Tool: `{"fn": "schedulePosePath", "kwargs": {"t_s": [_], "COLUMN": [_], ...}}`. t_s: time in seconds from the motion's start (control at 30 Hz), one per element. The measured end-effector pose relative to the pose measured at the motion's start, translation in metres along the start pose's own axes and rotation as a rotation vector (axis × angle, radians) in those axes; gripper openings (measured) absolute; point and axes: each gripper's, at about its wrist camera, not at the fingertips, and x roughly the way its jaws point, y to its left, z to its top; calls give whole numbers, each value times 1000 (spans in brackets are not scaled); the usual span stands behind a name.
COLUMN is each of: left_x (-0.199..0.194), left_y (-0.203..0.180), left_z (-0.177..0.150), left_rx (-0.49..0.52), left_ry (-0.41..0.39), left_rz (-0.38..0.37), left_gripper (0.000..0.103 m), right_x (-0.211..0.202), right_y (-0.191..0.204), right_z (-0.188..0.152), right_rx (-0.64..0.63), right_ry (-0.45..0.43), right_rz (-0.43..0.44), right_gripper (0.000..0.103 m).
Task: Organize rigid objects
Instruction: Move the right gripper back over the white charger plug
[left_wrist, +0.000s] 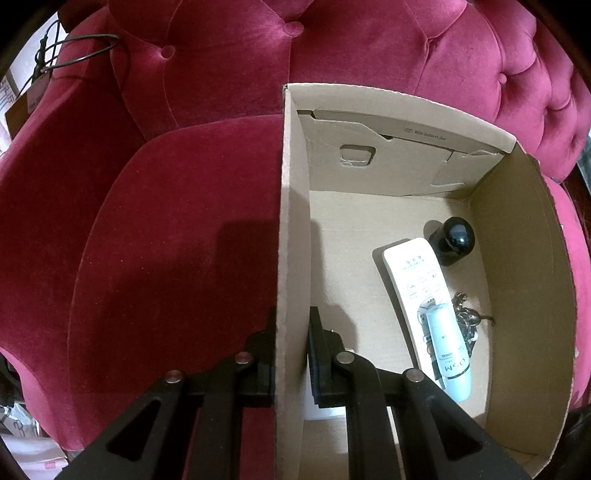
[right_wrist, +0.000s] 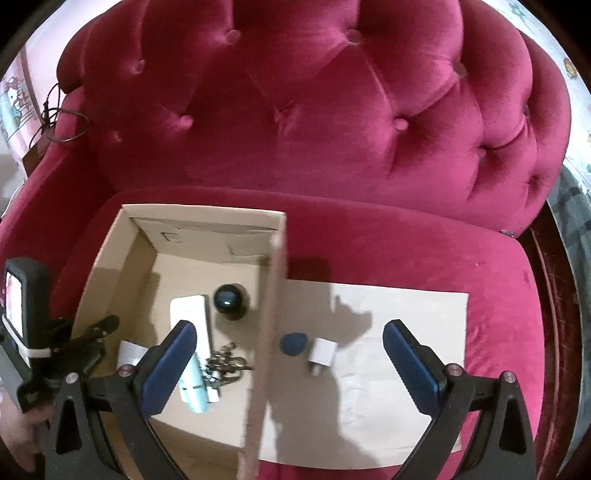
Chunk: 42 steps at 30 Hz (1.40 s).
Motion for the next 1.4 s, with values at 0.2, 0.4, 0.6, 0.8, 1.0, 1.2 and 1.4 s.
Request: {"fn": "schedulePosePath", "kwargs": {"t_s": [0.2, 0.4, 0.6, 0.8, 1.0, 1.2, 1.4], "left_x": [1, 0, -2, -1, -2, -1, -2], "left_y": [-2, -4, -8, -8, -9, -9, -11], "left_z": [0, 0, 1, 1, 0, 1, -1], "left_rx": [5, 10, 13, 18, 19, 21, 22], "left_ry": [0, -1, -1, -2, -3, -4, -5], "left_rz": [6, 11, 17, 22, 25, 28, 30], "left_gripper": [13, 13, 13, 13, 13, 13, 13], "right_x": [4, 16, 35, 56, 72, 84, 96], "right_y": [-26, -47, -62, -73, -76, -75, -67], "right_z": [-5, -17, -31, -43, -51, -53, -52], "right_rx": [13, 33, 52, 61, 50, 46, 29], "right_ry": [-2, -6, 2, 28, 44, 64, 84], "right_rz": [-23, -40, -42, -28, -20, 2, 17], "right_gripper": [103, 103, 103, 103, 103, 103, 100]}}
